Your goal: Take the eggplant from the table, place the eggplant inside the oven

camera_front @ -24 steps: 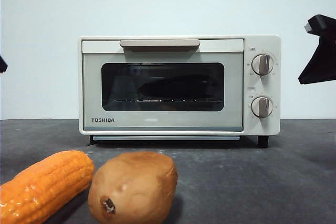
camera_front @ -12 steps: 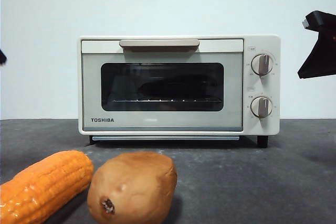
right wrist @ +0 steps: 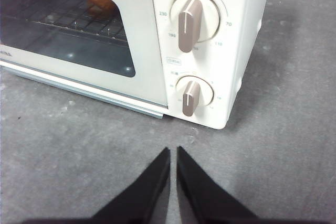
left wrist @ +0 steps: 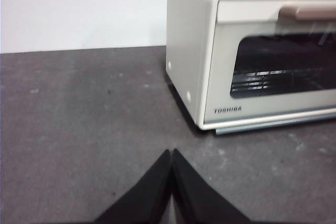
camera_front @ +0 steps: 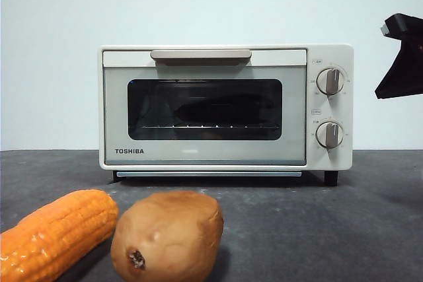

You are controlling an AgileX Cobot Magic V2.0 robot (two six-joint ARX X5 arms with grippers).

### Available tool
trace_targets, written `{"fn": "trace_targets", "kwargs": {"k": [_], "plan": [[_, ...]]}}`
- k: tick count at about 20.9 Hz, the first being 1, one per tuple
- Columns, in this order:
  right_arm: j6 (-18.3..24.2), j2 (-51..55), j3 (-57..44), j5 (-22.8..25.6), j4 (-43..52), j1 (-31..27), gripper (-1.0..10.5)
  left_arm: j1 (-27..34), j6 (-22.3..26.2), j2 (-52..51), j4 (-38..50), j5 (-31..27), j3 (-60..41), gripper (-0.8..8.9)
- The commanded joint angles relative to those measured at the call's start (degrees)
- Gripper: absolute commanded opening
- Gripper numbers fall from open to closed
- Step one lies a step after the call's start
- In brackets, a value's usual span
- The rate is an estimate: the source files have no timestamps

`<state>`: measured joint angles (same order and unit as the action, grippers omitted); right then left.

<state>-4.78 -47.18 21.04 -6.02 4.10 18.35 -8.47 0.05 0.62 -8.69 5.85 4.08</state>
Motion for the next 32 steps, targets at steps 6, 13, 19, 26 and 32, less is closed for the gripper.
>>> {"fn": "trace_targets", "kwargs": {"k": [6,13,19,26,32], "plan": [[-0.5,-0.3,0.4,0.1,0.6,0.2,0.0,1.0,0.6,-0.5,-1.4,-0.1,-3.9,0.04],[-0.5,-0.3,0.4,0.1,0.6,0.2,0.0,9.1,0.6,-0.5,-1.4,-0.1,-3.9,0.04],[-0.5,-0.3,0.4,0.1,0.6,0.2,0.0,10.3,0.6,-0.5,-1.4,-0.1,-3.9,0.04],[2.9,2.1,0.4,0.6,-2.0,0.2,0.0,10.3,0.6,-0.5,-1.4,-0.1,-3.9,0.04],[10.8,23.1,0.3,14.5,-4.6,-2.7,0.0,10.3,0.6,-0.5,-1.4,-0.1,-3.9,0.04]]}}
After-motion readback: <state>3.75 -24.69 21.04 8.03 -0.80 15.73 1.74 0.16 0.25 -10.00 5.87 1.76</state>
